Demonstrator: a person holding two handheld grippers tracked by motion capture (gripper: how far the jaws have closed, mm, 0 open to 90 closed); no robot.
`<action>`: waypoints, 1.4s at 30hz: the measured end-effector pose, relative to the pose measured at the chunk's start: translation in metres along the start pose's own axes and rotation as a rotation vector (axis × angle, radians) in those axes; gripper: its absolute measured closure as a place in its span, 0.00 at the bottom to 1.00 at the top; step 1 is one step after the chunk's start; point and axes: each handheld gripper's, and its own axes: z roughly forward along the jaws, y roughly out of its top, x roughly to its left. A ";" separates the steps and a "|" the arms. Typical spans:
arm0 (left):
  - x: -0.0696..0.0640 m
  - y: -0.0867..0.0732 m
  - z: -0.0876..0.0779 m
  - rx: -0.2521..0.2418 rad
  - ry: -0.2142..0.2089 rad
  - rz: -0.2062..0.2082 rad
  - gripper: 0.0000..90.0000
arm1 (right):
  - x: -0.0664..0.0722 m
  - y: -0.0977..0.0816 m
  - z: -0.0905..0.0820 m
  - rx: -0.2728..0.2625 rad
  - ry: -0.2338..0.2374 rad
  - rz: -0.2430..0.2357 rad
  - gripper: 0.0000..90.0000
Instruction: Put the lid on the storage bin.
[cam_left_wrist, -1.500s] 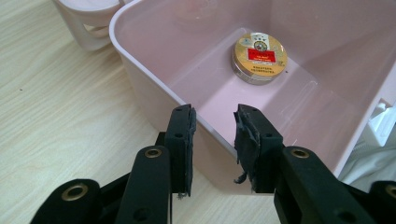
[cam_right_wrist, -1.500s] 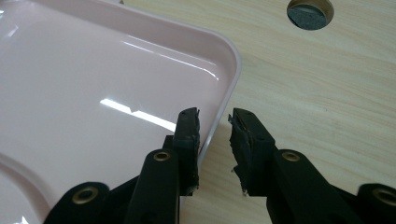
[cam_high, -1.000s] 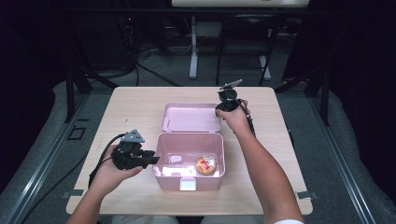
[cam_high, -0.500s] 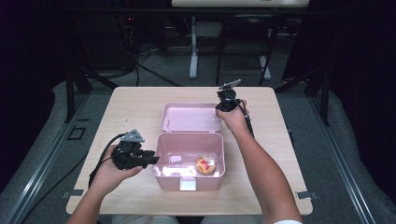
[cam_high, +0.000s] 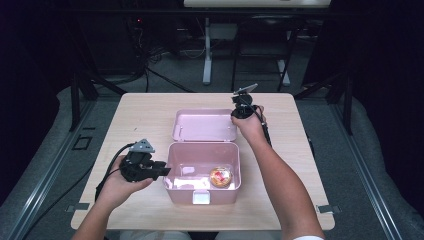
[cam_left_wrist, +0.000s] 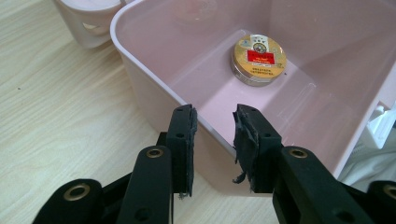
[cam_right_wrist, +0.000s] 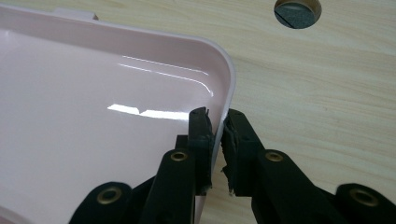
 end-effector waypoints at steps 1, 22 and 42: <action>0.000 0.000 0.000 0.000 0.000 0.000 0.76 | 0.000 0.000 0.000 -0.003 -0.001 -0.001 0.91; -0.003 0.001 0.002 -0.006 0.001 0.001 0.76 | 0.003 0.001 -0.024 -0.086 -0.009 -0.005 0.94; -0.003 0.001 0.002 -0.009 0.002 -0.007 0.76 | 0.006 -0.006 -0.066 -0.199 0.023 -0.039 0.95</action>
